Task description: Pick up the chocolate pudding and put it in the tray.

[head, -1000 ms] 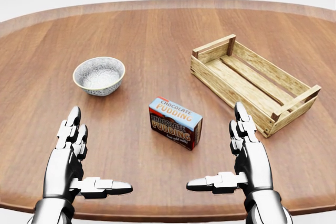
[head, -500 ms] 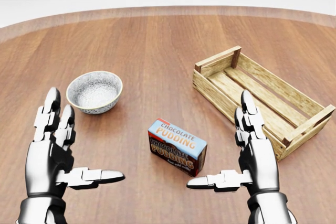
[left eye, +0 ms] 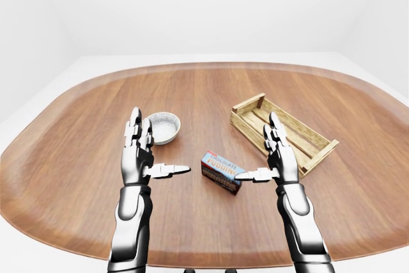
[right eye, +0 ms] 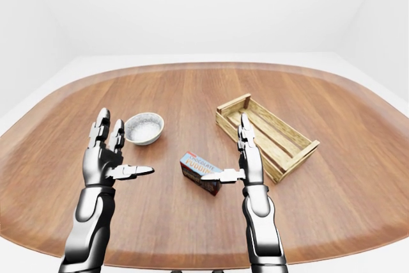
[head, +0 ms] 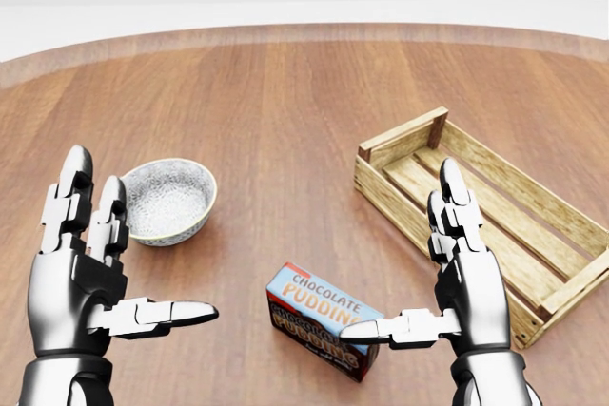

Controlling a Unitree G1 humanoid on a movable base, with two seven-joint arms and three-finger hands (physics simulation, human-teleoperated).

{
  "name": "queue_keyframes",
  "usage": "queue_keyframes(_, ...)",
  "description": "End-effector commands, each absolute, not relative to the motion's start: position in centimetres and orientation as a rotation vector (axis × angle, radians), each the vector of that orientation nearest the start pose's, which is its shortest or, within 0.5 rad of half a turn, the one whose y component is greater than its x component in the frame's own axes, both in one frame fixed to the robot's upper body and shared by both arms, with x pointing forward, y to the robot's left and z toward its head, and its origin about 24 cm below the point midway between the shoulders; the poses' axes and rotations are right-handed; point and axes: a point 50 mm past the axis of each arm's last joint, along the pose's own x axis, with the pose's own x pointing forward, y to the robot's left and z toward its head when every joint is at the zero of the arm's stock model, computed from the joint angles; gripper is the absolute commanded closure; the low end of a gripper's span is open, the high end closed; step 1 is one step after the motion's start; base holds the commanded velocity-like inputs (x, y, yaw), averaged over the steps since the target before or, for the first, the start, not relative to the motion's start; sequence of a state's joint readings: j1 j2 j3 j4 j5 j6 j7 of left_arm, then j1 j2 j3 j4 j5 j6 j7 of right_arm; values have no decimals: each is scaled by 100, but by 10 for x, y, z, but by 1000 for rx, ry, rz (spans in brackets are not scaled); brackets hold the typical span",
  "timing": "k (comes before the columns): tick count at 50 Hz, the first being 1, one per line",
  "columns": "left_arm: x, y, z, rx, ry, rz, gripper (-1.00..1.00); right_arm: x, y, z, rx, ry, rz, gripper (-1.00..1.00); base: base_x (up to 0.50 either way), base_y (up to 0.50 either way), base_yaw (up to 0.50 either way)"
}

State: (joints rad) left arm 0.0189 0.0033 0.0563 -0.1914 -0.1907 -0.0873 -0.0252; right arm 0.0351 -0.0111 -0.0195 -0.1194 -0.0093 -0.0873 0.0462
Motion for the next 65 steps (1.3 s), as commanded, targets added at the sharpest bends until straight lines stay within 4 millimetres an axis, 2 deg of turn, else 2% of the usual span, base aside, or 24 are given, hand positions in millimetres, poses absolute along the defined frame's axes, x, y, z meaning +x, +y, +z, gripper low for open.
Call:
queue_keyframes(1, 247, 164, 88, -184, -262, 20, -100, 246, -155, 69, -26, -171, 19, -100, 26, 0, 0)
queue_keyframes(10, 246, 164, 89, -191, -267, 18, -100, 245, -155, 70, -22, -177, 23, -100, 24, 0, 0)
queue_keyframes(14, 246, 164, 90, -190, -268, 16, -100, 245, -155, 72, -15, -182, 22, -100, 0, 0, 0)
queue_keyframes(15, 246, 163, 90, -190, -268, 16, -100, 246, -155, 66, -13, -159, 22, -100, 0, 0, 0)
queue_keyframes(19, 246, 163, 90, -187, -268, 14, -100, 246, -155, 72, -12, -186, 22, -100, 0, 0, 0)
queue_keyframes(43, 249, 161, 85, -163, -243, 14, -100, 248, -154, 70, -14, -177, 21, -100, 0, 0, 0)
queue_keyframes(45, 249, 162, 84, -163, -243, 15, -100, 248, -153, 59, -13, -129, 23, -100, 0, 0, 0)
queue_keyframes(47, 249, 161, 85, -163, -245, 15, -100, 247, -152, 72, -17, -182, 28, -100, 0, 0, 0)
queue_keyframes(50, 249, 162, 84, -163, -242, 14, -100, 247, -152, 70, -18, -177, 28, -100, 0, 0, 0)
queue_keyframes(53, 249, 162, 85, -163, -244, 13, -100, 247, -151, 67, -18, -163, 29, -100, 0, 0, 0)
queue_keyframes(54, 248, 162, 85, -163, -244, 13, -100, 247, -150, 61, -21, -139, 32, -100, 0, 0, 0)
queue_keyframes(55, 248, 161, 85, -163, -244, 12, -100, 248, -148, 46, -23, -72, 34, -100, 0, 0, 0)
queue_keyframes(57, 249, 162, 84, -163, -240, 12, -100, 247, -146, 45, -33, -67, 47, -100, 0, 0, 0)
queue_keyframes(61, 248, 162, 85, -163, -244, 11, -100, 245, -142, 21, -42, 33, 58, -100, 0, 0, 0)
queue_keyframes(63, 248, 162, 85, -162, -244, 11, -100, 244, -141, 24, -46, 21, 65, -100, 0, 0, 0)
queue_keyframes(65, 248, 162, 85, -163, -244, 10, -100, 244, -140, 15, -50, 60, 66, -100, 0, 0, 0)
